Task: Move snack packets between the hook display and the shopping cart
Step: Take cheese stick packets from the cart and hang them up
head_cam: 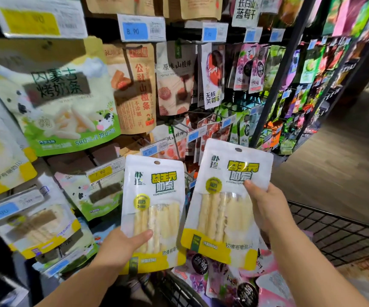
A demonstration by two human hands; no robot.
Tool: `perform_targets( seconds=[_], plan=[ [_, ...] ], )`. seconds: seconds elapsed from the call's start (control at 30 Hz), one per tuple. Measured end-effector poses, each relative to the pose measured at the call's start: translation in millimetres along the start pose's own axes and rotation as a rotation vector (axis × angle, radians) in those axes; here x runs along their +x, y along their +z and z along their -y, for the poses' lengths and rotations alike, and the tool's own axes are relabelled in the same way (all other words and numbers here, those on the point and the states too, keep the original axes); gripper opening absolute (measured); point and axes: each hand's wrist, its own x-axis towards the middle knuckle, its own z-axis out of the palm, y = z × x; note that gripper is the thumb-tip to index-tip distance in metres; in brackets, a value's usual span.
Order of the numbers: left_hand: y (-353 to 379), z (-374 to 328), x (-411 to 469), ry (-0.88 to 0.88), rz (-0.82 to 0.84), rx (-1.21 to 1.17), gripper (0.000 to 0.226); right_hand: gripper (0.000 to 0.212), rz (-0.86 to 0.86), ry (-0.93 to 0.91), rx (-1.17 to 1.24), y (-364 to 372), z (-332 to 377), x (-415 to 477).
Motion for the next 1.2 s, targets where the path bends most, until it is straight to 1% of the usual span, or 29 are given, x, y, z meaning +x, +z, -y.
perform_targets(
  seconds=[0.03, 0.17, 0.27, 0.33, 0.43, 0.5, 0.57, 0.63, 0.67, 0.7, 0.77, 0.8, 0.87, 0.93, 1.0, 1.07, 1.13, 1.2],
  plan=[
    [0, -3, -2, 0.009, 0.008, -0.011, 0.014, 0.018, 0.043, 0.017, 0.013, 8, 4, -1],
    [-5, -15, -13, 0.033, 0.026, -0.063, 0.005, 0.018, 0.167, 0.044, -0.060, 47, 8, -11],
    [-14, -21, -19, 0.072, 0.001, -0.077, 0.001, 0.016, 0.209, 0.068, -0.103, 76, 3, -16],
    [-22, -26, -24, 0.085, -0.008, -0.078, 0.002, 0.016, 0.238, 0.080, -0.110, 93, 2, -17],
    [-35, -31, -30, 0.098, -0.026, -0.088, 0.009, 0.012, 0.262, 0.028, -0.287, 115, -1, -14],
    [-46, -33, -35, 0.108, -0.066, -0.102, 0.013, 0.022, 0.308, -0.005, -0.347, 131, 2, -15],
    [-57, -34, -40, 0.125, -0.127, -0.129, 0.017, 0.019, 0.362, -0.014, -0.321, 147, 5, -16],
    [-70, -36, -46, 0.145, -0.177, -0.142, 0.018, 0.015, 0.432, 0.029, -0.187, 161, 9, -21],
    [-77, -37, -49, 0.154, -0.203, -0.154, 0.018, 0.018, 0.478, 0.030, -0.162, 168, 12, -24],
    [-84, -37, -51, 0.158, -0.231, -0.174, 0.017, 0.026, 0.534, -0.004, -0.199, 175, 14, -26],
    [-98, -39, -58, 0.163, -0.297, -0.211, 0.015, 0.042, 0.663, -0.073, -0.373, 187, 21, -34],
    [-105, -39, -62, 0.167, -0.339, -0.228, 0.015, 0.042, 0.727, -0.085, -0.427, 193, 23, -38],
    [-120, -39, -70, 0.175, -0.419, -0.258, 0.011, 0.035, 0.855, -0.062, -0.453, 203, 25, -46],
    [-134, -41, -76, 0.196, -0.458, -0.291, 0.008, 0.037, 0.933, -0.061, -0.493, 214, 23, -53],
    [-147, -43, -82, 0.209, -0.489, -0.282, 0.010, 0.054, 0.945, -0.062, -0.473, 225, 16, -53],
    [-157, -44, -87, 0.221, -0.518, -0.269, 0.011, 0.071, 0.947, -0.013, -0.411, 238, 10, -55],
    [-167, -44, -89, 0.234, -0.515, -0.264, 0.011, 0.081, 0.927, 0.049, -0.317, 252, 4, -57],
    [-176, -44, -93, 0.249, -0.527, -0.246, 0.009, 0.087, 0.888, 0.064, -0.224, 262, 1, -59]
  ],
)
